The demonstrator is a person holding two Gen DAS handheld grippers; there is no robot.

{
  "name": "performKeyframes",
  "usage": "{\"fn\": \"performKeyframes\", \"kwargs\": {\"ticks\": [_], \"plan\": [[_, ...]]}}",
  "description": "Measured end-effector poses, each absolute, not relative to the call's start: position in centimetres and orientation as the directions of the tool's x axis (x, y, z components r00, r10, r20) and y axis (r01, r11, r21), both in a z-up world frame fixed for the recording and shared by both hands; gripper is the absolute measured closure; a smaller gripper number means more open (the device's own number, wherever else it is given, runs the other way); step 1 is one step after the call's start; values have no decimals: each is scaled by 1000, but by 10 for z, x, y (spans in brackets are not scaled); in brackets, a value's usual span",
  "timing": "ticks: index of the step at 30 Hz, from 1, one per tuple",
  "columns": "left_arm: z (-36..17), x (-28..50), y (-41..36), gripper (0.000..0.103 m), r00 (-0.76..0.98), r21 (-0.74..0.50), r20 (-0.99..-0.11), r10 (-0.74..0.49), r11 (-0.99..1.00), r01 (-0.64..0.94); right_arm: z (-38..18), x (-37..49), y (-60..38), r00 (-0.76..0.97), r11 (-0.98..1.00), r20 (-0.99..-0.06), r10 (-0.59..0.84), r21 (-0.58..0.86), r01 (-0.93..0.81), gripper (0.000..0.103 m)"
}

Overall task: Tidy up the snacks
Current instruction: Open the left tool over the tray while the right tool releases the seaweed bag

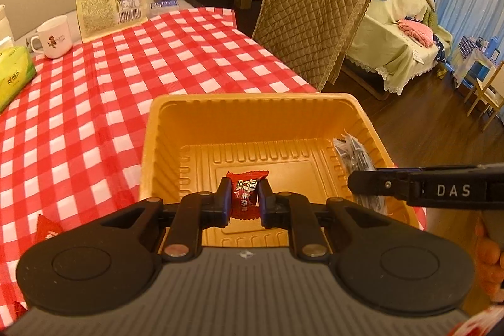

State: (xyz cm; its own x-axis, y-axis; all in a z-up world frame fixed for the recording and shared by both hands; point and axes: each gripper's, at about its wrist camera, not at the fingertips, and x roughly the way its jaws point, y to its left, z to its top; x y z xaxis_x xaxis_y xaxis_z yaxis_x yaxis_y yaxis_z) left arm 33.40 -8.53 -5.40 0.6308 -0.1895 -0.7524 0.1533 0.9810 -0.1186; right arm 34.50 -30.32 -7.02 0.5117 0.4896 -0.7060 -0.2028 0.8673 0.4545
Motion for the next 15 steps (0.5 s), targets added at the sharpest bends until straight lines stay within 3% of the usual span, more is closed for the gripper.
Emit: {"fn": "performKeyframes", "kwargs": {"ticks": [15], "plan": [[-56, 334, -85, 78, 623, -115, -764, -169, 985, 126, -77, 354, -308, 487, 861, -716, 501, 466, -201, 67]]}}
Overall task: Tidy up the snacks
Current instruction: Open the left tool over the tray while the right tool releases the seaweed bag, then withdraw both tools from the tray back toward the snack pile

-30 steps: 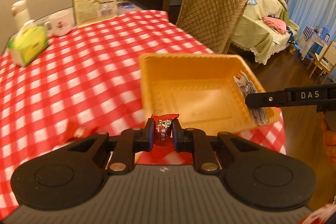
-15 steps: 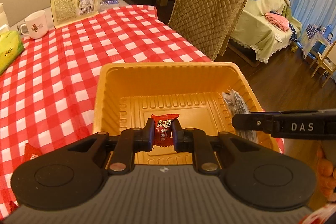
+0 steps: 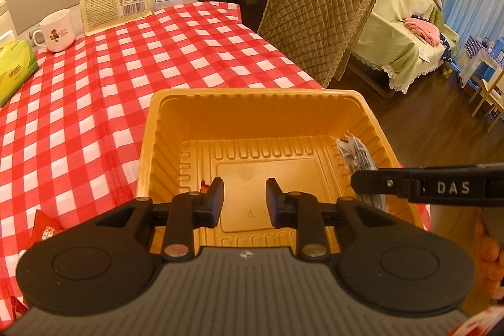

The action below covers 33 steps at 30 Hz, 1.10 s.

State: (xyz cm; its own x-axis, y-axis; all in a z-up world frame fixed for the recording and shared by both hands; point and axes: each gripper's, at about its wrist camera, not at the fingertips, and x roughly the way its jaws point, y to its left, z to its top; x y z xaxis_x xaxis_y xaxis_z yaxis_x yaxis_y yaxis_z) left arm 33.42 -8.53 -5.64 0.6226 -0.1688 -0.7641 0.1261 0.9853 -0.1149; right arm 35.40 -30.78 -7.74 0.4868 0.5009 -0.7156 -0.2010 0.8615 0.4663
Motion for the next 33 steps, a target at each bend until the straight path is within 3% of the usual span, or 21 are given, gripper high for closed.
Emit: {"fn": "performKeyframes", "kwargs": {"ticks": [8, 10, 11, 33], "plan": [[-54, 322, -76, 70, 624, -122, -766, -155, 988, 96, -75, 360, -297, 495, 848, -692, 526, 468, -248, 65], [-53, 319, -75, 67, 624, -124, -766, -152, 988, 89, -73, 359, -294, 505, 852, -688, 521, 454, -261, 49], [-52, 317, -74, 66, 626, -125, -765, -151, 988, 86, -72, 358, -295, 509, 853, -686, 520, 451, -263, 47], [-33, 261, -67, 57, 648, -143, -750, -136, 989, 43, -61, 314, -319, 500, 860, -699, 511, 416, -297, 38]]}}
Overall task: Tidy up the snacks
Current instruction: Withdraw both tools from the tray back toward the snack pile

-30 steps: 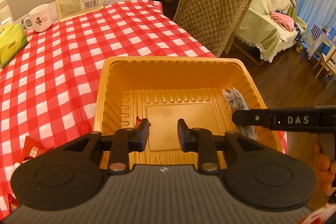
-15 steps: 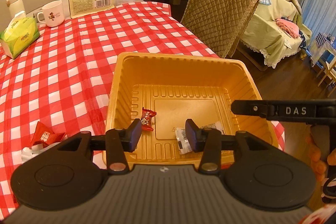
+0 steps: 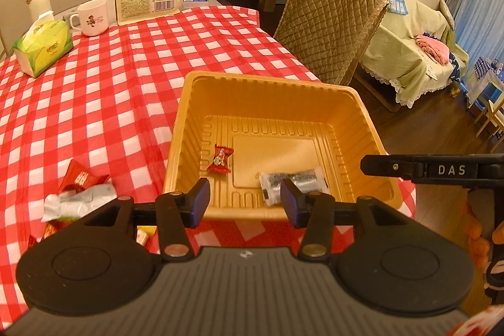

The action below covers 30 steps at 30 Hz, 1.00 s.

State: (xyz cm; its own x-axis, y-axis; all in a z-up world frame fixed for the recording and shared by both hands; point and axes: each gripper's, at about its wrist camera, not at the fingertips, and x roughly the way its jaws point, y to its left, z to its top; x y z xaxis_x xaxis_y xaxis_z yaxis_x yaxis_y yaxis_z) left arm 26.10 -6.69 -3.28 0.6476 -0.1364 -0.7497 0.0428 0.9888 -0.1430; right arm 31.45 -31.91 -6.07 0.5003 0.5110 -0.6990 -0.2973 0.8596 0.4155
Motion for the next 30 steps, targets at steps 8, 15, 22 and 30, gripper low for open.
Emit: {"fn": "performKeyframes", "kwargs": {"ticks": [8, 15, 22, 30], "plan": [[-27, 222, -53, 56, 653, -140, -748, -116, 990, 16, -52, 289, -316, 494, 846, -688, 532, 411, -338, 38], [-25, 186, -33, 54, 657, -130, -749, -85, 991, -21, -50, 263, -302, 468, 834, -693, 548, 409, -371, 37], [-26, 153, -10, 54, 650, -127, -757, -61, 990, -55, -53, 240, -278, 430, 820, -707, 561, 407, -402, 37], [-31, 125, 22, 53, 638, -129, -769, -37, 987, -98, -59, 220, -240, 386, 800, -719, 578, 405, -443, 37]]}}
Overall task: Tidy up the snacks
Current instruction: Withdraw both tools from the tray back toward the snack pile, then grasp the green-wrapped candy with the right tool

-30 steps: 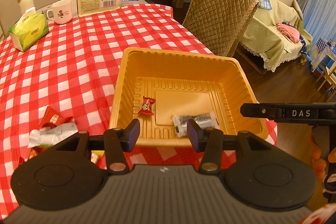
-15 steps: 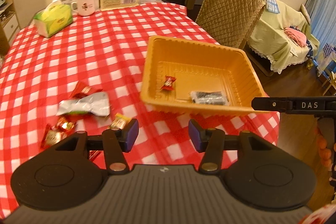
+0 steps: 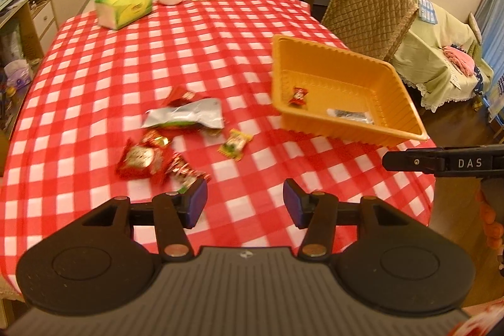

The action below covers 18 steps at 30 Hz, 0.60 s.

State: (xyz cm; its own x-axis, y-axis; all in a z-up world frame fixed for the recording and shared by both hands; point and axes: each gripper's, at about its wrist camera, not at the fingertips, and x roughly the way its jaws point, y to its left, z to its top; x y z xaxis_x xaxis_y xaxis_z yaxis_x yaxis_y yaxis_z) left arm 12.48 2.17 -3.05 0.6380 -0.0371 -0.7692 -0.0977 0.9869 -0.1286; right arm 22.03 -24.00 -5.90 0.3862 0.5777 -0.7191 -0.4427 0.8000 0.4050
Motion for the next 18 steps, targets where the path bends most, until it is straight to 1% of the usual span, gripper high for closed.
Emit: {"fn": "performKeyframes", "kwargs": {"ticks": [13, 18], "plan": [[-36, 95, 78, 53, 621, -121, -784, 2, 980, -157, -71, 196, -162, 313, 744, -727, 611, 391, -541, 37], [-42, 87, 100, 53, 609, -123, -793, 15, 975, -184, -81, 188, -125, 283, 715, -738, 612, 364, -597, 37]]}}
